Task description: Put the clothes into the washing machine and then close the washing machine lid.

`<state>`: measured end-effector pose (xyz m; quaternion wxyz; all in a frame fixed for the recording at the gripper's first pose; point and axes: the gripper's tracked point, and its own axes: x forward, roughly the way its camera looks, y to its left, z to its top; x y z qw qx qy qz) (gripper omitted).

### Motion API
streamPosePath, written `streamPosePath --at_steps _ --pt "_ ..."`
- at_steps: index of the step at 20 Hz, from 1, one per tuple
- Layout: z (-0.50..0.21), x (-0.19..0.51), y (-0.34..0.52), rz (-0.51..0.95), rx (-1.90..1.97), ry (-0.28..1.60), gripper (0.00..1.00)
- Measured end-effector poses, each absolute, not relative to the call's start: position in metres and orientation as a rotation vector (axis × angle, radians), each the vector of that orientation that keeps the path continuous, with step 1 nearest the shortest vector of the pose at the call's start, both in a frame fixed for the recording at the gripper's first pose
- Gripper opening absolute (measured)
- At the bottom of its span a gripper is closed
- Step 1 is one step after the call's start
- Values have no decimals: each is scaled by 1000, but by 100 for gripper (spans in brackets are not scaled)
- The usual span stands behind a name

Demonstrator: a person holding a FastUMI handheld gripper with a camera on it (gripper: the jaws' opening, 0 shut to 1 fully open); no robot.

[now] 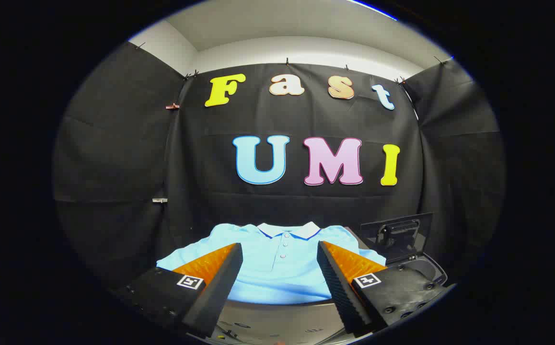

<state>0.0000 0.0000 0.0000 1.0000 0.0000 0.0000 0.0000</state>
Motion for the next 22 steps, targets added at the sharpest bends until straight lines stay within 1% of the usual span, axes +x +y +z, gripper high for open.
streamPosePath --at_steps 13,22 --pt "-4 6 14 5 -6 8 98" --pt "1 25 12 -21 9 18 98"
